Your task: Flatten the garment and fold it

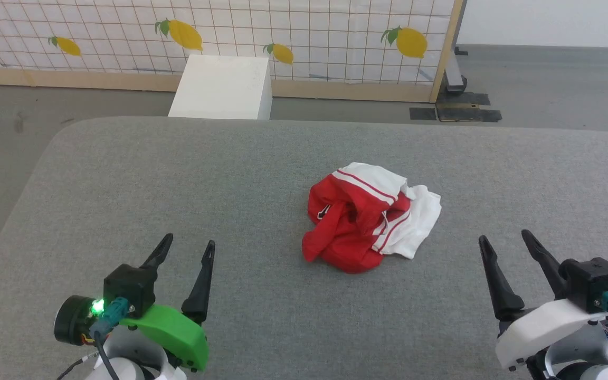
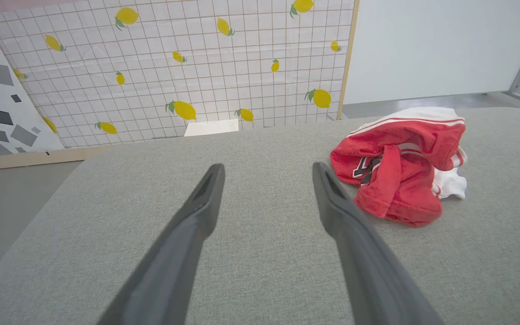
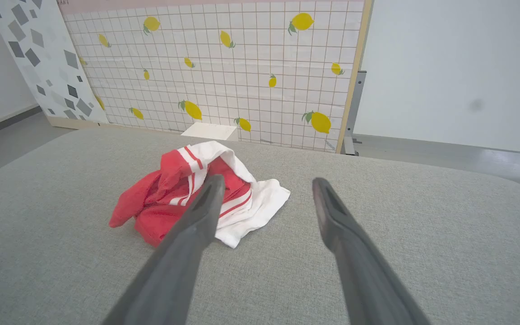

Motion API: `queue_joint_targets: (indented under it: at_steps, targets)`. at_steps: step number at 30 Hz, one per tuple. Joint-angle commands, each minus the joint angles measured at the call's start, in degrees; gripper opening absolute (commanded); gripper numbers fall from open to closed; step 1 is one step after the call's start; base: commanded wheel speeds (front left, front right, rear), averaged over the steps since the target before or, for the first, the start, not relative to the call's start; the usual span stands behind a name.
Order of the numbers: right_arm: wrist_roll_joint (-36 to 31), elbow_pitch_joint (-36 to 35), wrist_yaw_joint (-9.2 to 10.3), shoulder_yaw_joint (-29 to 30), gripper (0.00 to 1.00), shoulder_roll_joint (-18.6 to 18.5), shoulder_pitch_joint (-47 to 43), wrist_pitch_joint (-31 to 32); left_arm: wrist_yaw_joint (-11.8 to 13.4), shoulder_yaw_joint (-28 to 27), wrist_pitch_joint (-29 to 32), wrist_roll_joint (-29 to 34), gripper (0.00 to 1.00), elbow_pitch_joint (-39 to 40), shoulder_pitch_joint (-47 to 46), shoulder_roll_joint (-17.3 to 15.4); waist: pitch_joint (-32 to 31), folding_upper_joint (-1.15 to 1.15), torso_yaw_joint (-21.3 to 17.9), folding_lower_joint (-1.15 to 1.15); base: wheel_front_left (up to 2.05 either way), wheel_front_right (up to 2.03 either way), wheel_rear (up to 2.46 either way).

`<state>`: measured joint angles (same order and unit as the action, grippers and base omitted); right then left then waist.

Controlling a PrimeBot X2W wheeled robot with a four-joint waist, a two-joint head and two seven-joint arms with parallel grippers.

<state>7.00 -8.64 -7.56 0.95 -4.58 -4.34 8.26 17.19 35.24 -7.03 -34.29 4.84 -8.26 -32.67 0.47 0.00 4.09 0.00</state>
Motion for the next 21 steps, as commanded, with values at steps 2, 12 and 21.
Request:
queue_joint_targets:
  at_steps: [2,12,21]
  targets:
    - [-0.28,0.17,0.08,0.01,1.0,0.34,-0.39,-0.29,-0.11,0.05,-0.22,0.26,1.0,0.43,0.22,-0.35,0.19,0.0,-0.12,0.0,0.0,0.0,0.0]
    - [-0.13,-0.53,0.08,-0.66,1.0,0.02,0.72,0.48,-3.27,3.55,9.15,-1.39,1.0,3.9,-4.39,-0.39,3.04,0.0,-1.8,0.0,0.0,0.0,0.0]
    - [-0.19,-1.5,0.08,-1.03,1.0,-0.97,2.19,0.34,-4.49,7.65,31.61,-3.72,1.0,6.62,-20.01,2.99,8.95,0.0,-5.01,0.0,0.0,0.0,0.0]
